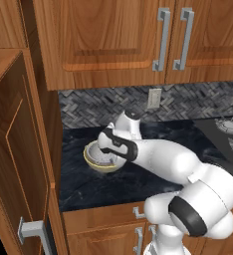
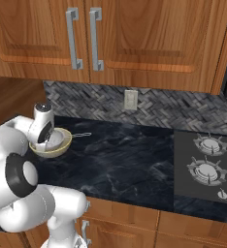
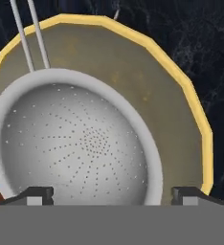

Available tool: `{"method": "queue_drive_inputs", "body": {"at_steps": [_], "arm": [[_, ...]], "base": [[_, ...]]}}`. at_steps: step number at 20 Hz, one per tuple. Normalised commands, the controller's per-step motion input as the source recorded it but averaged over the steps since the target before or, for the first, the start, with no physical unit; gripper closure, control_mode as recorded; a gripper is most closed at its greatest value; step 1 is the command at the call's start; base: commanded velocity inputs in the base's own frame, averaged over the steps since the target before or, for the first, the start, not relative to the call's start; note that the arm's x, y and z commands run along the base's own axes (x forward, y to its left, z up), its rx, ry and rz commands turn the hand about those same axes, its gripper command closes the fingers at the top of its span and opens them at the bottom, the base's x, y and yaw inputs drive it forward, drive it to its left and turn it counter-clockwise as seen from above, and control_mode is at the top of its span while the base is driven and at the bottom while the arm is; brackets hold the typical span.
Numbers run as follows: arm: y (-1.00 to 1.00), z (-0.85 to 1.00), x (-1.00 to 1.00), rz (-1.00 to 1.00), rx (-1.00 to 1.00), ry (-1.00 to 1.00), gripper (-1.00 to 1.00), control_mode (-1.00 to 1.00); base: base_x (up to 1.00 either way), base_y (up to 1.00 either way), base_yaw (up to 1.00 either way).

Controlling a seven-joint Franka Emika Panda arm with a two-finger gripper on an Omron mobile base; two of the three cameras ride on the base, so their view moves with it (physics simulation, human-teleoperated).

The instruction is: Open the cabinet and setup a tea strainer by placing it in the bowl upright.

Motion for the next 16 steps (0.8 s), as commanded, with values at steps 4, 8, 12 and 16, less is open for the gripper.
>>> {"method": "queue_drive_inputs", "body": {"at_steps": [4,8,12,16], "arm": [[0.00,0.66,-0.10,0.00,0.00,-0.04,-1.00,-1.00],[-0.30,0.31,-0.87,0.01,0.10,-0.07,-1.00,-1.00],[-0.52,0.07,-1.00,0.12,0.13,-0.17,-1.00,-1.00],[-0.42,0.12,-1.00,0.26,-0.02,-0.10,-1.00,-1.00]], "base": [[0.00,0.00,0.00],[0.00,0.00,0.00],[0.00,0.00,0.00],[0.00,0.00,0.00]]}}
